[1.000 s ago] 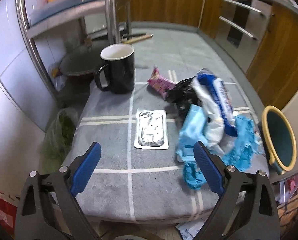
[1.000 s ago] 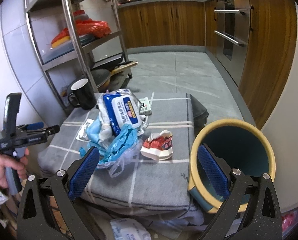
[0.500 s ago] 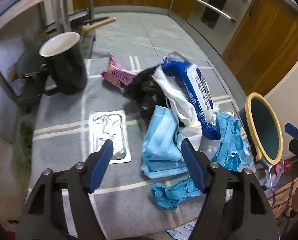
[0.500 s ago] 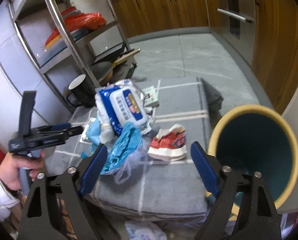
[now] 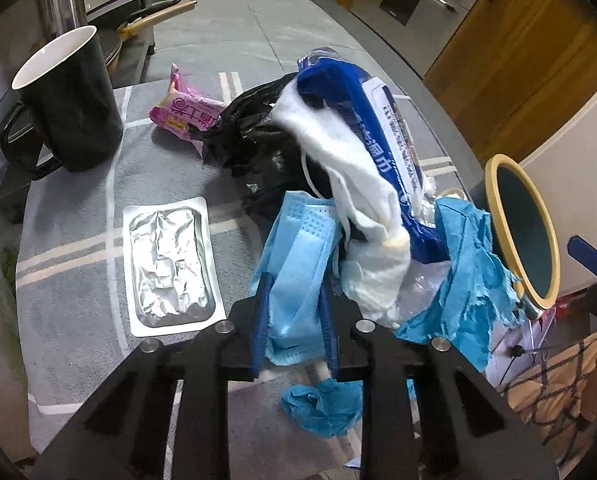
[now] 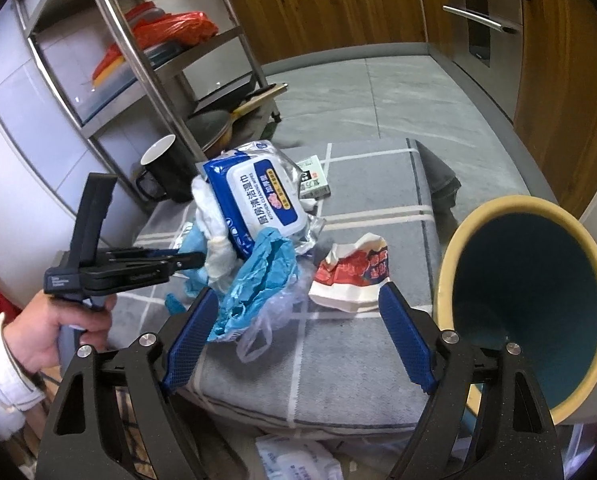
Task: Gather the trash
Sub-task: 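Grasp the blue face mask with the left gripper while the right grasps the red-white paper cup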
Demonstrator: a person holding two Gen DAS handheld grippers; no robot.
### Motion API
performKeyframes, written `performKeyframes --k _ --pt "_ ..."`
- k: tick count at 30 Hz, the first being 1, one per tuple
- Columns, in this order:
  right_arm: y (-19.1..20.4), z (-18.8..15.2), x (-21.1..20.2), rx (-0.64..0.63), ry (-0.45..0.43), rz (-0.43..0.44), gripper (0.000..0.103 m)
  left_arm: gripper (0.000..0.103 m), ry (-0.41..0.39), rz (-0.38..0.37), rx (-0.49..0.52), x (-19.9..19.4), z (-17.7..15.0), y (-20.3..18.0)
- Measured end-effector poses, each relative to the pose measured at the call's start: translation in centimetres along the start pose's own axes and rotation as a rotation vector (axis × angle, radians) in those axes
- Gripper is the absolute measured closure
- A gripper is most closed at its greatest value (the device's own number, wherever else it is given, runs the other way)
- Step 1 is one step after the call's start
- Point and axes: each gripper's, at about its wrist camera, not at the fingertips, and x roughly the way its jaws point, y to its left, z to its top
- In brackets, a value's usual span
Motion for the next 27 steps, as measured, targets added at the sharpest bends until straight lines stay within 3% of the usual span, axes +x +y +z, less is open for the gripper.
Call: performKeyframes --k 7,15,23,27 --pt "-0.5 0.0 0.1 0.014 -0.002 -0.015 0.020 0.092 -0.029 0.003 -0.075 -3.0 -0.8 1.8" --pt "-0.8 0.4 2.0 -0.027 0.038 -0.117 0.039 0.093 -0.108 0.065 -0.187 -7.2 -1.0 4.5" --pt "-1.2 1.3 7.0 -0.065 0.111 -0.169 0.039 0.093 -0.226 0.088 -0.236 -10.7 -0.7 5.3" --pt "-1.6 1.9 9.7 -0.082 0.151 -0.205 0.032 0.093 -0.274 0.068 -0.238 -11.8 -0.3 5.0"
